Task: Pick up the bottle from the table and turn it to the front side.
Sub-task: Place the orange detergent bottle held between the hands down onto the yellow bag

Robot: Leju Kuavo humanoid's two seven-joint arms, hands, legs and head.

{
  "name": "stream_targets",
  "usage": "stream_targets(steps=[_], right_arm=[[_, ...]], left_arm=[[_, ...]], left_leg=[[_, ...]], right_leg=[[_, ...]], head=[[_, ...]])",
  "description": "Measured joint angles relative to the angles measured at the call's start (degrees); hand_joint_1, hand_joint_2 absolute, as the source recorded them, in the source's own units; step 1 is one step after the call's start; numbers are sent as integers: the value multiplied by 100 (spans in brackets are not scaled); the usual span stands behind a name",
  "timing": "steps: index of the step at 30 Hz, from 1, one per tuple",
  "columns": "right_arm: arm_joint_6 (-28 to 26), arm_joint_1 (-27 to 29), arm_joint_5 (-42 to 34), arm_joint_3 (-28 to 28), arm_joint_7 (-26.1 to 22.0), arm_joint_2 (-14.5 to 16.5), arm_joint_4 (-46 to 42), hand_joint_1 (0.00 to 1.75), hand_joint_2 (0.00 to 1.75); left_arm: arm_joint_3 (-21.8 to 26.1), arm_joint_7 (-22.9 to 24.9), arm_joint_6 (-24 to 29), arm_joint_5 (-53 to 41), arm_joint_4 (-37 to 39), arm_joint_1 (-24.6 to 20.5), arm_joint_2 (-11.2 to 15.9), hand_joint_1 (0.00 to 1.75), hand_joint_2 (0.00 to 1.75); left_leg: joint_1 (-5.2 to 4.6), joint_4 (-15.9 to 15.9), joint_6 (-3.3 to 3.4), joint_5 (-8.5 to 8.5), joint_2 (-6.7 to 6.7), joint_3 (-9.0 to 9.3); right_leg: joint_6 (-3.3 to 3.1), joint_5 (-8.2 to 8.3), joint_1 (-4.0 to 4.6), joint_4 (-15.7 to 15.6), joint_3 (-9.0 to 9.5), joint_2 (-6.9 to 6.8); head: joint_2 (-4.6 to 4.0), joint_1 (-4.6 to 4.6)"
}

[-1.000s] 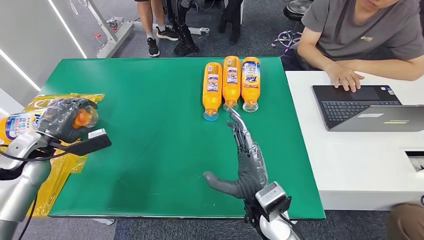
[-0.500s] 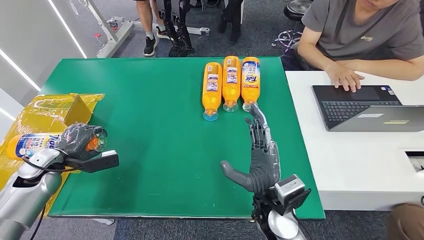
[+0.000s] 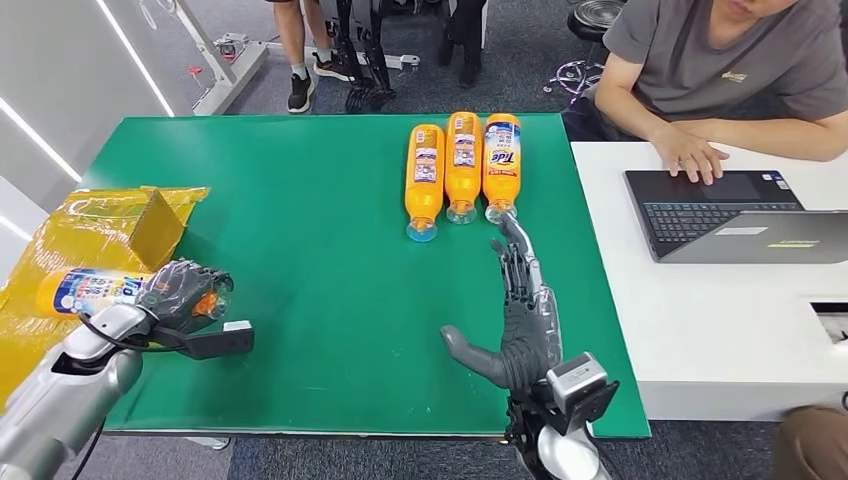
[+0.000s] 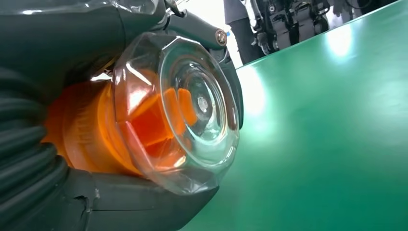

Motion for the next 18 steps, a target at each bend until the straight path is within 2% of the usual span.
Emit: stream_targets(steps=[11,18], right_arm=[[-106,38,74,44,61,-41,-57,0,175],[-221,100,100,69,104,-84,-104,0,175]], left_arm=[[-756,-213,-347,-367,1022,-949,-541,175,175],[-1021,-163,-435,-316,1559,-1196,-684,175,175]], left_leg=[[0,1,1,2,-1,2],[1,-1,-2,5,-12,2]], right_leg=[[-3,6,0,1,3,-2],[-5,5,0,2,8,-15]], head=[[0,1],[0,1]])
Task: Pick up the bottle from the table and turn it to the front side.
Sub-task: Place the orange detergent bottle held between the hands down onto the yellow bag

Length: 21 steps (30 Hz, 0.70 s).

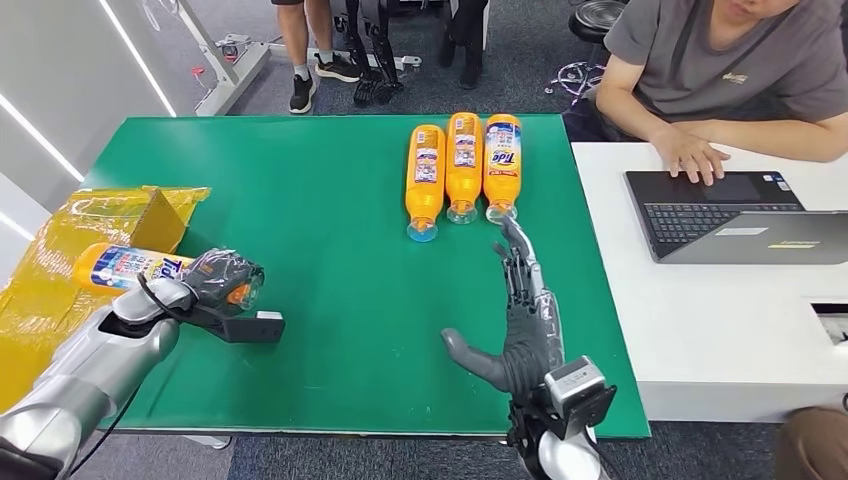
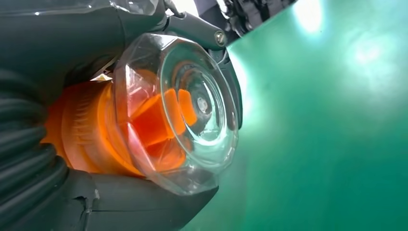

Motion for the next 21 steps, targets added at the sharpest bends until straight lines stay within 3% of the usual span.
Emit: stream_targets(steps=[15,16,19,20,21], right_arm=[[-40,173,96,1,-16,-31,-165,0,175],[-41,171,99,1,-7,-31,-172,0,175],[-41,163,101,6,39,-31,-176,0,175],[-49,159,100,9,50,-31,-176,0,175],[-60,154,100,14,53,-32,-176,0,175]], left_arm=[[-114,263,-195,151,598,-29,83,175,175],[-114,252,-218,152,611,-34,90,166,175],[-114,182,-247,177,624,-43,97,35,175],[-114,164,-227,202,624,-42,95,0,175],[-114,155,-195,234,624,-41,88,0,175]], left_leg=[[0,-1,-1,0,9,3],[0,-1,-1,0,9,4],[0,-1,-3,2,9,7],[0,-1,-3,2,8,8],[0,-1,-3,2,8,8]], right_leg=[[-2,1,0,2,0,10],[-2,1,0,2,1,10],[-3,2,0,2,4,9],[-4,3,0,2,4,9],[-4,3,0,2,4,8]], head=[[0,0],[0,-1],[0,-1],[0,0],[0,0]])
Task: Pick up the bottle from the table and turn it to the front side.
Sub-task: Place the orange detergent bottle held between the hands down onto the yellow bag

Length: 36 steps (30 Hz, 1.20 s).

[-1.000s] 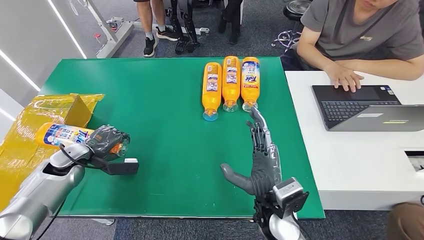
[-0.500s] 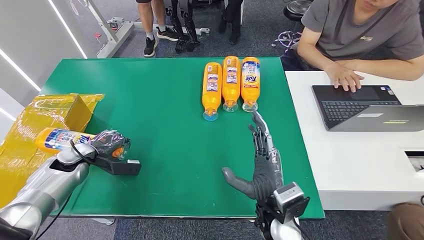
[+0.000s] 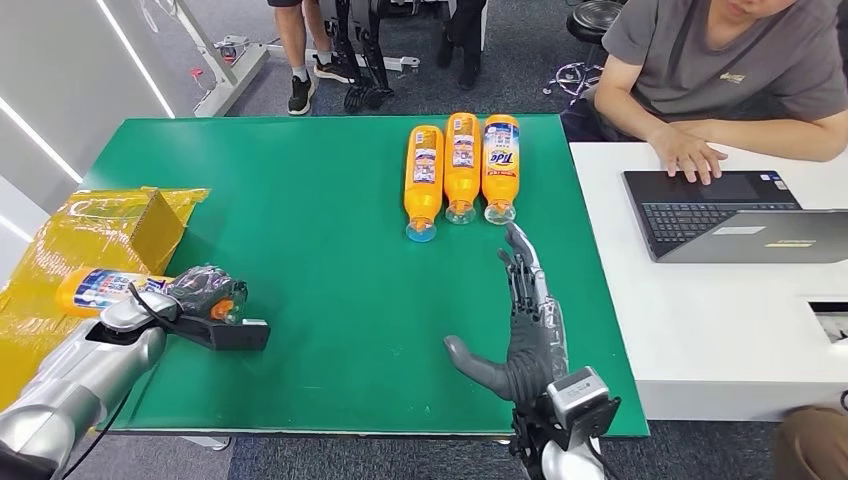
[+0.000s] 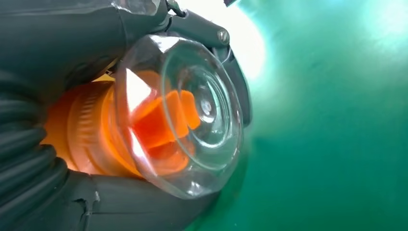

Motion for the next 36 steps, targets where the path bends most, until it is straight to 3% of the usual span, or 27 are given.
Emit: stream_targets(steps=[7,19,29,33,36], right_arm=[[-82,-22,-38,36,-3,-15,2,0,175],[-253,-13,-67,49,-11,-35,2,0,175],[-261,94,36,30,-11,-45,-32,0,175],[-256,112,51,25,-10,-46,-43,0,175],[-253,147,85,2,2,-54,-63,0,175]], left_arm=[[0,50,194,155,0,-12,-73,0,175],[38,-165,50,640,-5,-43,-13,0,175],[352,-245,-109,1411,-816,595,551,0,175],[424,-204,-90,1467,-1002,735,647,0,175],[728,-98,-61,1598,-1716,1211,970,0,175]], left_leg=[[-1,0,0,0,-6,2],[0,0,0,0,-2,3],[0,-4,-2,-3,12,2],[0,-4,-2,-4,15,2],[0,-3,-2,-4,14,0]], right_leg=[[0,0,0,0,6,-6],[0,0,0,0,4,-1],[1,-2,0,0,-1,14],[1,-2,0,0,-2,18],[1,-4,0,0,-5,16]], head=[[0,0],[0,0],[0,1],[0,-1],[0,0]])
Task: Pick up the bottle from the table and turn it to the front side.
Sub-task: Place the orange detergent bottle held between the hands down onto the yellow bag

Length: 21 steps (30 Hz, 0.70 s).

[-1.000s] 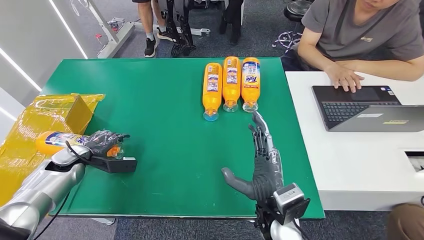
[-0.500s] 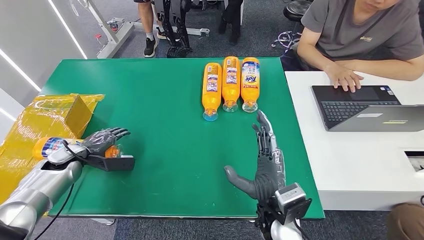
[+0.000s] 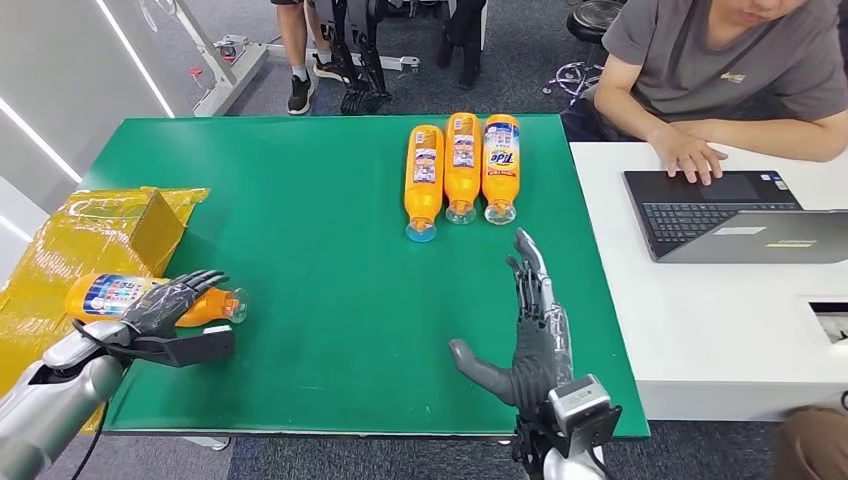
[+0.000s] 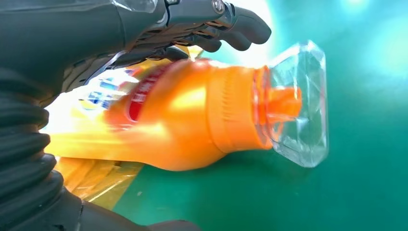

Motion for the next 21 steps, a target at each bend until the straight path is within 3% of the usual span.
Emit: stream_targets(steps=[2,7,21], right_arm=[[7,10,5,-15,26,-4,-18,0,175],[31,35,70,-40,105,-5,-67,0,175],[108,78,138,-120,185,-5,-125,0,175]], left_arm=[[197,66,1,64,-490,306,183,0,175],[467,106,56,27,-1148,695,307,0,175],[1290,-26,669,248,-2240,910,128,0,175]], left_leg=[[0,0,0,0,-2,-1],[0,1,0,0,-4,0],[0,1,0,0,-6,0]], right_leg=[[0,0,0,0,1,-2],[0,0,0,-1,1,-4],[0,0,0,-1,0,-6]], head=[[0,1],[0,0],[0,0]])
